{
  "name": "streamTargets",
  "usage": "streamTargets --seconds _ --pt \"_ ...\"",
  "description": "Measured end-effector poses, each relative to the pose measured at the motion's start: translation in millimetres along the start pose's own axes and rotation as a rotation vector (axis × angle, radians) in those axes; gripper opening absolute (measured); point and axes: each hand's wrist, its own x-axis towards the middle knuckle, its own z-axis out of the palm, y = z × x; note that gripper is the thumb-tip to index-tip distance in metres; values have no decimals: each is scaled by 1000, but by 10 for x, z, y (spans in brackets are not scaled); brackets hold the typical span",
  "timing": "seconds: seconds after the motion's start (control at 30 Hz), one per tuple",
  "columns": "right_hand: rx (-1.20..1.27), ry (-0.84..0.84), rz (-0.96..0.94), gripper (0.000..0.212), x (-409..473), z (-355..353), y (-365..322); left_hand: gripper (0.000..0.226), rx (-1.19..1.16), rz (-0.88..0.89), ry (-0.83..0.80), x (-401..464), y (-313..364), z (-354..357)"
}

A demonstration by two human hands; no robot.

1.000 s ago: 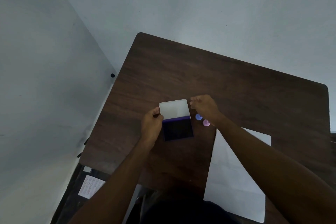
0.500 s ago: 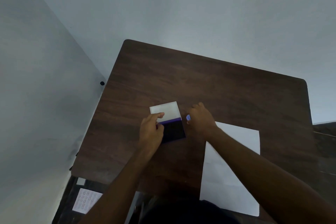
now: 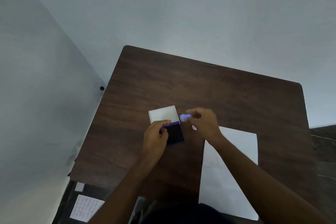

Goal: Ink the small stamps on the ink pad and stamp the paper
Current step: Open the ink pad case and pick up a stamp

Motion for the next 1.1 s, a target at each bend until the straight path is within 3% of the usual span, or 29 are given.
streamTargets --seconds 0.13,0.27,0.53,0.9,1.1 --pt "438 -139 115 21 -222 -125 -30 31 -102 27 -17 -33 218 -9" --pt "587 -250 120 20 -370 -172 -21 36 -131 71 -41 -67 347 -11" --pt "692 -346 58 24 -515 -147 -16 25 -93 177 -1 -97 404 -36" --pt "639 -350 26 24 -512 -123 -1 27 -138 228 24 -128 391 -79" --pt "665 -362 2 26 -512 -20 -93 31 -409 47 -35 -128 263 -160"
